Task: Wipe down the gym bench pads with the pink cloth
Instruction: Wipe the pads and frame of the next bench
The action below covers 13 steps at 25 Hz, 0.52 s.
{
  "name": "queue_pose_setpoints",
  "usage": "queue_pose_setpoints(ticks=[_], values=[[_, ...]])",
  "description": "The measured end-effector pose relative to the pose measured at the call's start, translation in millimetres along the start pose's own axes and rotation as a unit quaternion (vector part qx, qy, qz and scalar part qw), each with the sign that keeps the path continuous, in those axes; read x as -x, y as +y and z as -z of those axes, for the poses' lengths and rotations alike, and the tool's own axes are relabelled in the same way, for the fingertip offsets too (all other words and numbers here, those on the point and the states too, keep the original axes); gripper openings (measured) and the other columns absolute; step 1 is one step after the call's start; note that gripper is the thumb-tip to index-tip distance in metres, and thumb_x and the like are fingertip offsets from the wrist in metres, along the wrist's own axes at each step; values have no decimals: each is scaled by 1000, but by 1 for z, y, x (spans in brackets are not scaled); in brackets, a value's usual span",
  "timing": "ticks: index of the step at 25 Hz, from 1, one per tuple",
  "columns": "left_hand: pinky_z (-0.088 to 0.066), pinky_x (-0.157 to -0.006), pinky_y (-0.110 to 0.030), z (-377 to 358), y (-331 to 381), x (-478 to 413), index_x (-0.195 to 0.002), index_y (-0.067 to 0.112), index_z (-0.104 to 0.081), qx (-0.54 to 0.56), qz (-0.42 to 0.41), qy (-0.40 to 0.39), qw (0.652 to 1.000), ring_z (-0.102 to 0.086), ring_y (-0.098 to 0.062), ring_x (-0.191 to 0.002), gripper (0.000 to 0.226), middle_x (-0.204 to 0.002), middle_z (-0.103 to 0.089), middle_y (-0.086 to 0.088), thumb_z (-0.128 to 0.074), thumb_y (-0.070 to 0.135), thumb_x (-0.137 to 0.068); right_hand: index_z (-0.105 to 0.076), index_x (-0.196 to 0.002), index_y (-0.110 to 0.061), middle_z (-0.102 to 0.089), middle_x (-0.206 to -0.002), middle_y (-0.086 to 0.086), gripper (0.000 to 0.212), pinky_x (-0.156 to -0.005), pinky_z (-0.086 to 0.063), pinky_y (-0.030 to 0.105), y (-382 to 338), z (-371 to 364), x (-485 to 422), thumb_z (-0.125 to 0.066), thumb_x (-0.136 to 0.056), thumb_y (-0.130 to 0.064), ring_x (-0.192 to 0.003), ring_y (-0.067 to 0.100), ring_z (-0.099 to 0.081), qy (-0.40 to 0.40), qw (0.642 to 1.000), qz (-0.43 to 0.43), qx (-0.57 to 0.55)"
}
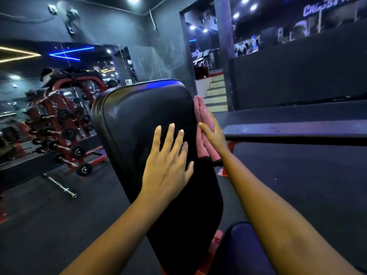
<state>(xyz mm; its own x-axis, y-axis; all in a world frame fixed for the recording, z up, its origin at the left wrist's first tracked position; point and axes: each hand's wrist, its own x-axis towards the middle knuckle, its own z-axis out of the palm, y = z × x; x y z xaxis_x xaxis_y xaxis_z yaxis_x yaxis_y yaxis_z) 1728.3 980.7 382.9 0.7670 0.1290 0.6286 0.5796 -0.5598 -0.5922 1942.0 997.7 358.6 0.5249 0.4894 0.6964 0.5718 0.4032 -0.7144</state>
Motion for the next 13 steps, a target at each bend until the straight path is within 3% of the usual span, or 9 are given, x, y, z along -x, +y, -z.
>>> queue_pose_setpoints(ticks=[3, 8, 13], values=[[-10, -112, -53, -11, 9, 28, -121, 7, -61, -12, -52, -6, 999, -36, -36, -135, 59, -137, -51, -15, -31, 43, -84, -39, -138, -25, -44, -143, -5, 63, -103, -31, 20, 20, 0, 32, -45, -82, -50, -125, 7, -44, 14, 999, -40, 28], [-12, -112, -56, -17, 8, 38, -125, 7, -56, -73, -98, -10, 992, -33, -39, -136, 61, -140, -47, -16, -27, 42, -85, -34, -141, -25, -40, -146, -5, 52, -99, -29, 22, 35, 2, 81, -50, -92, -33, -126, 21, -45, 28, 993, -109, 42], [-11, -113, -55, -19, 17, 66, -122, 8, -59, -20, -109, 9, 994, -36, -35, -135, 56, -136, -52, -14, -34, 42, -85, -32, -141, -29, -47, -129, -10, 67, -87, -31, 14, 44, -3, 138, -43, -78, -52, -106, 5, -46, 64, 981, -180, 20]])
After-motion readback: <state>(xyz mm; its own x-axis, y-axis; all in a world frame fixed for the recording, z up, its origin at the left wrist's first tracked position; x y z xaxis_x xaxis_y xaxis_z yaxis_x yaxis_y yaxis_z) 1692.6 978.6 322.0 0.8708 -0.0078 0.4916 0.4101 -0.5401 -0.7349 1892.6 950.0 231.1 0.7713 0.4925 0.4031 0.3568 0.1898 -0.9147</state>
